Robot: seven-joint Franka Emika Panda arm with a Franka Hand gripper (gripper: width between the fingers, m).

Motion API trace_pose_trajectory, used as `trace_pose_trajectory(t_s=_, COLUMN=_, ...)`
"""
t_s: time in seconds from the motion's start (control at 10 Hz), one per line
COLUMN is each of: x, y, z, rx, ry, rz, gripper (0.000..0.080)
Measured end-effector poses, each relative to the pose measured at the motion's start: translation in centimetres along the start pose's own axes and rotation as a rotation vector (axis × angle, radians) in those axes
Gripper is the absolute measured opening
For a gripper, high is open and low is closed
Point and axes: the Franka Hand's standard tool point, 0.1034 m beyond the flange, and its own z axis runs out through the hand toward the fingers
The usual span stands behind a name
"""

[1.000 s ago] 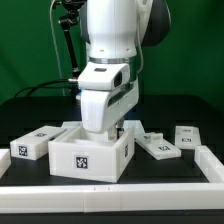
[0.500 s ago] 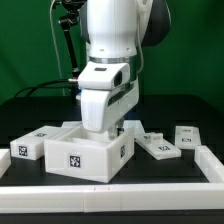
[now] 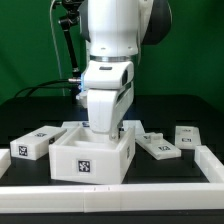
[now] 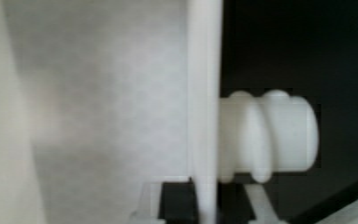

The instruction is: Assemble cabinet

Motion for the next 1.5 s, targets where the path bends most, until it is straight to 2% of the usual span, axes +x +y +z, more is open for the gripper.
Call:
trace_pose_trajectory(t_s=0.1, x=0.2, y=0.4, z=-0.1, rx=-0.006, ry=-0.007, rz=-0.049, gripper=0.0035)
trace_pose_trajectory(t_s=0.5, x=0.1, y=0.4, z=0.0, rx=-0.005, ry=-0.005, rz=-0.040, gripper=0.0035)
trace_pose_trajectory(t_s=0.6, x=0.2, y=0.8, z=0.1, rx=-0.007, ry=-0.004, rz=-0.082, gripper=0.0035)
trace_pose_trajectory(t_s=0.8, x=1.6, y=2.3, z=0.2, rx=-0.024, ry=0.007, rz=-0.147, gripper=0.0035)
trace_pose_trajectory(t_s=0.9, x=2.0, y=2.7, z=0.2, rx=-0.027, ry=0.011, rz=-0.184, gripper=0.0035)
trace_pose_trajectory(t_s=1.3, x=2.4, y=2.7, z=0.2, rx=-0.032, ry=0.012, rz=-0.190, gripper=0.0035)
trace_pose_trajectory(t_s=1.4, x=3.5, y=2.5, z=0.2, rx=-0.041, ry=0.021, rz=-0.202, gripper=0.0035)
trace_pose_trajectory(t_s=1.5, x=4.8, y=2.3, z=0.2, rx=-0.040, ry=0.027, rz=-0.219, gripper=0.0035)
